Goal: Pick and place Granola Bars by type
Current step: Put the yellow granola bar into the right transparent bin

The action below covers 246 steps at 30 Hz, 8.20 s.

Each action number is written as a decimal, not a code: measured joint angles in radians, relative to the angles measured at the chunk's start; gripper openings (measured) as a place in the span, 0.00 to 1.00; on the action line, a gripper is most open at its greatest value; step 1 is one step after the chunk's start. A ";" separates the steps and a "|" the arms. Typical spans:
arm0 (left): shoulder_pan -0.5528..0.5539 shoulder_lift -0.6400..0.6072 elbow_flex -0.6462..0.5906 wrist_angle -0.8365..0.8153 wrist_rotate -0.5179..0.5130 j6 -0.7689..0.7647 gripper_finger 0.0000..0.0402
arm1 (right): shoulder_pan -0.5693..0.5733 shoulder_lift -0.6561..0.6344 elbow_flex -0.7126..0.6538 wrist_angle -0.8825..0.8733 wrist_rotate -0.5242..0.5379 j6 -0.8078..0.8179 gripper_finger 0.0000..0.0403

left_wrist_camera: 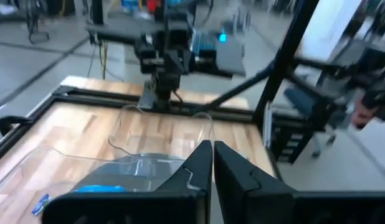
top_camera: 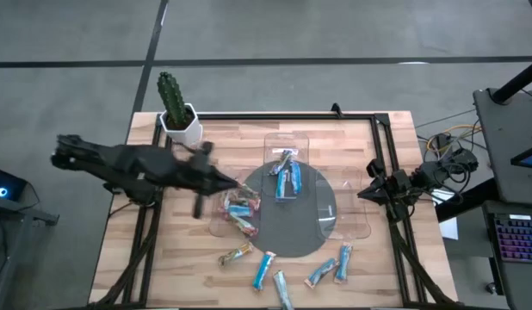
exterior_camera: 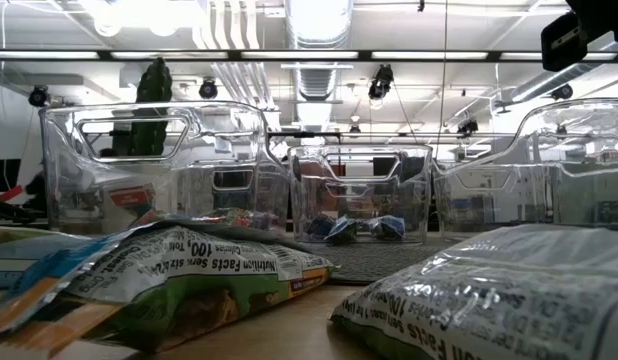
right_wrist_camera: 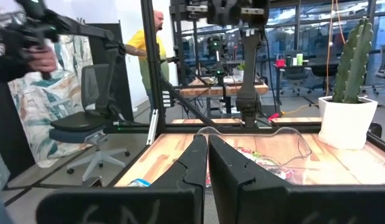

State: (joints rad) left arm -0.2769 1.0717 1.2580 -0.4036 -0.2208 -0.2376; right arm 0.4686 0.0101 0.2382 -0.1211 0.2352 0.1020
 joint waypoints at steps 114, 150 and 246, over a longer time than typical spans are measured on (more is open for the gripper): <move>0.002 -0.746 -0.273 -0.348 -0.087 -0.036 0.00 | 0.000 1.656 1.822 -0.862 0.044 0.347 0.77; 0.001 -0.746 -0.279 -0.347 -0.088 -0.035 0.00 | -0.002 2.100 1.963 -1.112 -0.113 -0.074 0.72; 0.002 -0.746 -0.281 -0.347 -0.093 -0.070 0.00 | 0.235 2.150 1.345 -0.867 -0.221 0.082 0.58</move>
State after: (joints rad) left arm -0.2752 0.3260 0.9768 -0.7508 -0.3134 -0.3078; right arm 0.7033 2.1601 1.5833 -0.9878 0.0144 0.1837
